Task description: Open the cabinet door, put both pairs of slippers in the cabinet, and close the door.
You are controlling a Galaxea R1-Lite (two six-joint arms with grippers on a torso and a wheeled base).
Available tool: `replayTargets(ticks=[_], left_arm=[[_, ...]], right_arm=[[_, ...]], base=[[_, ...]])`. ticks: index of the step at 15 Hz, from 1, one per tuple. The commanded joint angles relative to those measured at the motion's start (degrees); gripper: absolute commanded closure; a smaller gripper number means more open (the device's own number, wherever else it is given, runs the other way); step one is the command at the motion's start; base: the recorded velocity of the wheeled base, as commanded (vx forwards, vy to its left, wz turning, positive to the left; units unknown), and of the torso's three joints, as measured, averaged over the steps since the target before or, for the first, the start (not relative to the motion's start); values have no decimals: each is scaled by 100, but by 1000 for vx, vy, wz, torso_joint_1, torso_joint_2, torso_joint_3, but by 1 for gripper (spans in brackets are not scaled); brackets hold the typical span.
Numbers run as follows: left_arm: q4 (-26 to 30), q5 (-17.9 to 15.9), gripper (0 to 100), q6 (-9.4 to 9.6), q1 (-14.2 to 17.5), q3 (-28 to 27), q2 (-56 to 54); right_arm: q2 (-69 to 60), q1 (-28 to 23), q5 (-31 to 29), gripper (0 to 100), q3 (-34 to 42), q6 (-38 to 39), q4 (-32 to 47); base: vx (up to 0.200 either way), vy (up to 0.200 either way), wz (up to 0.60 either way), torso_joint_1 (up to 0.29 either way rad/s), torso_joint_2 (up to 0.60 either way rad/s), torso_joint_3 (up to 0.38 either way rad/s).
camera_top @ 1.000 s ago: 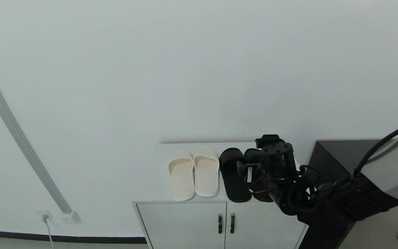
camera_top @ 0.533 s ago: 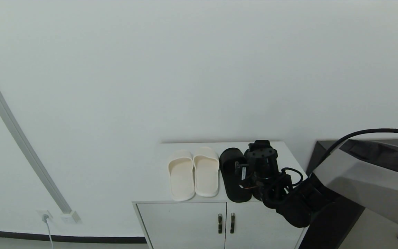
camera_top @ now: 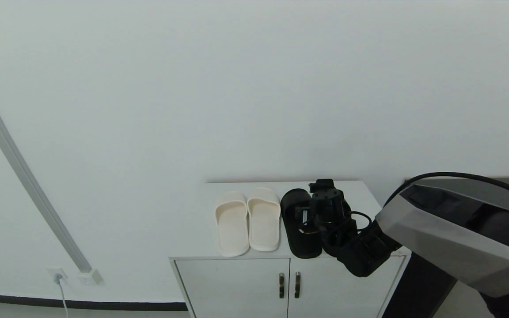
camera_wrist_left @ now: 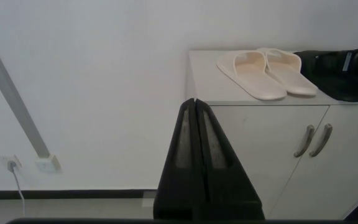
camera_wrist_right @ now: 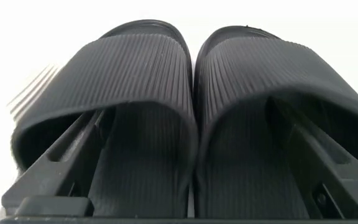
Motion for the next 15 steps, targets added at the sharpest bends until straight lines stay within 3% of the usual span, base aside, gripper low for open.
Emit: replayTargets(ticks=[1,3,4,13,15], left_arm=[[-2,1,100,-3,6,0,7],[-2,1,100,-3,6,0,7],[-2,1,100,-3,6,0,7],[-2,-8,100,-3,6,0,7],[-2,-8,100,5,6,0,7]], right_arm=[[212,-66,12,0,-246,-89,4],[361,-110,12,0,-413,-133,4],[388,-119,12,100,-431,-133,4],[344,-119,-40,100,-352,-142,-49],[-43,-119,-14,100,-35,-212,-145]], base=[[0,0,0,0,0,0],[0,0,0,0,0,0],[0,0,0,0,0,0],[0,0,0,0,0,0],[0,0,0,0,0,0]])
